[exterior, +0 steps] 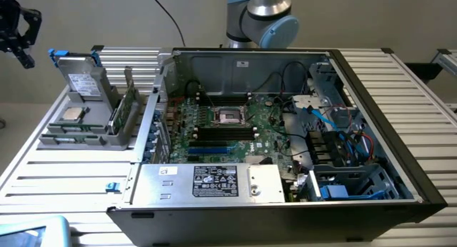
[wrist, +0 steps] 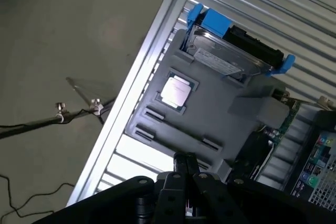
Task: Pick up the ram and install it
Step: 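Pick up the ram and move it above insertion slot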
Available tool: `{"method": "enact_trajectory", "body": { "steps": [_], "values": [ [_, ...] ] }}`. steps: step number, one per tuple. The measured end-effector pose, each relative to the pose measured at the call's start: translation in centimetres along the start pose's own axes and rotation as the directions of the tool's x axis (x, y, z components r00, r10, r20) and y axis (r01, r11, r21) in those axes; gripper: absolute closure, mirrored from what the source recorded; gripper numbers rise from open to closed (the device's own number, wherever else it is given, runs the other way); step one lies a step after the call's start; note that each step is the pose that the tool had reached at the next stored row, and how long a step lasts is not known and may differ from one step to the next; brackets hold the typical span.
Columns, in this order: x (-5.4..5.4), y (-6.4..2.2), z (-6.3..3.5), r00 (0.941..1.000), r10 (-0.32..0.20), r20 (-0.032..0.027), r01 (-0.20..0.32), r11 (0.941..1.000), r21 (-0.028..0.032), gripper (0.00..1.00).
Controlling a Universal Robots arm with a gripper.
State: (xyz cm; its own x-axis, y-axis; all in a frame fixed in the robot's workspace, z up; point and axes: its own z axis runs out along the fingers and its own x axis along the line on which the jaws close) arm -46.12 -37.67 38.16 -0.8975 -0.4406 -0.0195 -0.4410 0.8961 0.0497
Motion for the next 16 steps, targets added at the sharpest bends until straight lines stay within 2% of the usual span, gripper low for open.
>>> {"method": "enact_trajectory", "body": {
  "steps": [4,8,12,16],
  "values": [
    [0.0,0.0,0.0,0.9973,-0.073,-0.0036,0.073,0.9973,-0.0015,0.89],
    [0.0,0.0,0.0,0.9895,-0.144,-0.007,0.144,0.9895,-0.0033,0.89],
    [0.0,0.0,0.0,0.9763,-0.216,-0.0103,0.216,0.9764,-0.0054,0.89],
    [0.0,0.0,0.01,0.9581,-0.286,-0.0134,0.286,0.9582,-0.0076,0.89]
  ]
}}
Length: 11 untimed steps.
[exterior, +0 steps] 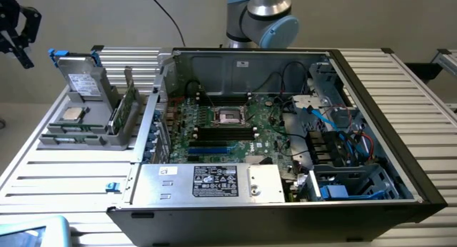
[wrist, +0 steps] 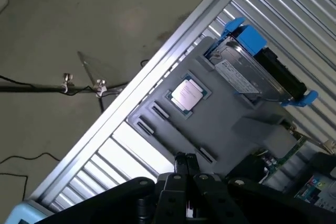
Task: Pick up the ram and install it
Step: 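Pick up the ram and move it above insertion slot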
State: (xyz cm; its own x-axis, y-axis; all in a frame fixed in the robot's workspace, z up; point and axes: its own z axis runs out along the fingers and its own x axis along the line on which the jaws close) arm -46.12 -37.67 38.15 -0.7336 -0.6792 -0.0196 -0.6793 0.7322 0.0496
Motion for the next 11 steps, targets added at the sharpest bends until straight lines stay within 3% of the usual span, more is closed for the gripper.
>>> {"method": "enact_trajectory", "body": {
  "steps": [6,11],
  "values": [
    [0.0,0.0,0.0,0.9941,-0.109,-0.0054,0.109,0.9941,-0.0025,0.89],
    [0.0,-0.01,0.01,0.9801,-0.198,-0.0095,0.198,0.9801,-0.0049,0.89]
  ]
}}
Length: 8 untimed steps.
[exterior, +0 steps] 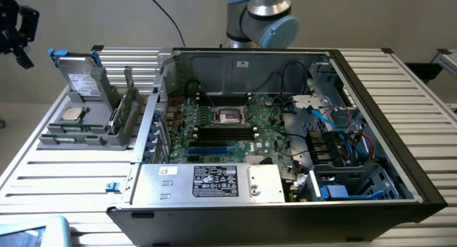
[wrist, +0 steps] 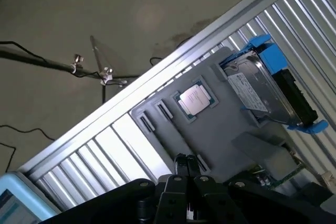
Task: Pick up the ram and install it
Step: 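Pick up the ram and move it above insertion slot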
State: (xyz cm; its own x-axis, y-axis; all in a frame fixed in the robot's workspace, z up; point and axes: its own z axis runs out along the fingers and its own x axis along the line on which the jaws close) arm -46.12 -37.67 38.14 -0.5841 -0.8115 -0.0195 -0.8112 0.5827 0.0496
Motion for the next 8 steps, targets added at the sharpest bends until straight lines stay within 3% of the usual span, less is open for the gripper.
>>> {"method": "enact_trajectory", "body": {
  "steps": [4,8],
  "values": [
    [0.0,0.0,0.0,0.9973,-0.074,-0.0036,0.074,0.9973,-0.0016,0.89],
    [0.0,0.0,0.01,0.9893,-0.146,-0.0071,0.146,0.9893,-0.0034,0.89]
  ]
}}
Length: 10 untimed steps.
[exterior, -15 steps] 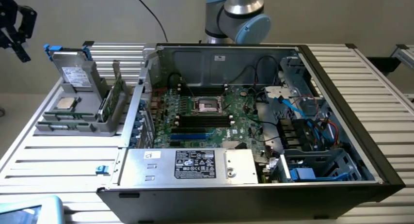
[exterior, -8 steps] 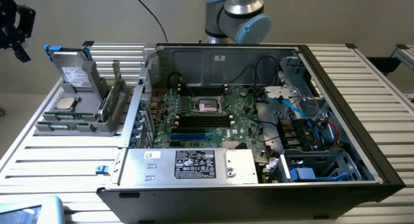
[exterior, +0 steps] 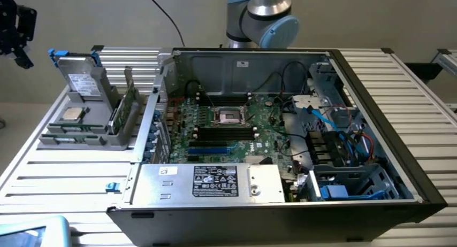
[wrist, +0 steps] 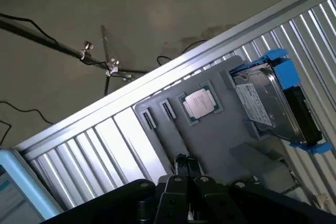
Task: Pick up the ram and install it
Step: 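Pick up the ram and move it above insertion slot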
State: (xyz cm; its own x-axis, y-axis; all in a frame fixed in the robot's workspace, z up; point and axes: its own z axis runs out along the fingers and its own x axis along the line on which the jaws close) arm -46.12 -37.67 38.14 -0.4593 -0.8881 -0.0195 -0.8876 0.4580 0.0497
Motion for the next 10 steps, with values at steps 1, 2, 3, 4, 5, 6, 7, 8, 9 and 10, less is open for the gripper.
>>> {"method": "enact_trajectory", "body": {
  "steps": [1,2,3,4,5,6,7,8,9,10],
  "values": [
    [0.0,0.0,0.0,0.9998,-0.017,-0.0009,0.017,0.9998,-0.0003,0.89],
    [0.0,0.0,0.0,0.9994,-0.035,-0.0018,0.035,0.9994,-0.0007,0.89],
    [0.0,0.0,0.0,0.9986,-0.053,-0.0027,0.053,0.9986,-0.001,0.89],
    [0.0,0.0,0.0,0.9975,-0.071,-0.0035,0.071,0.9975,-0.0015,0.89],
    [0.0,0.0,0.0,0.9959,-0.09,-0.0044,0.09,0.9959,-0.0019,0.89],
    [0.0,0.0,0.01,0.9941,-0.108,-0.0052,0.108,0.9941,-0.0023,0.89],
    [0.0,0.0,0.01,0.992,-0.126,-0.0061,0.126,0.992,-0.0028,0.89],
    [0.0,0.0,0.01,0.9896,-0.144,-0.0069,0.144,0.9896,-0.0033,0.89],
    [0.0,0.0,0.01,0.9868,-0.161,-0.0077,0.161,0.9869,-0.0038,0.89],
    [0.0,0.0,0.01,0.9835,-0.181,-0.0087,0.181,0.9835,-0.0043,0.89]
  ]
}}
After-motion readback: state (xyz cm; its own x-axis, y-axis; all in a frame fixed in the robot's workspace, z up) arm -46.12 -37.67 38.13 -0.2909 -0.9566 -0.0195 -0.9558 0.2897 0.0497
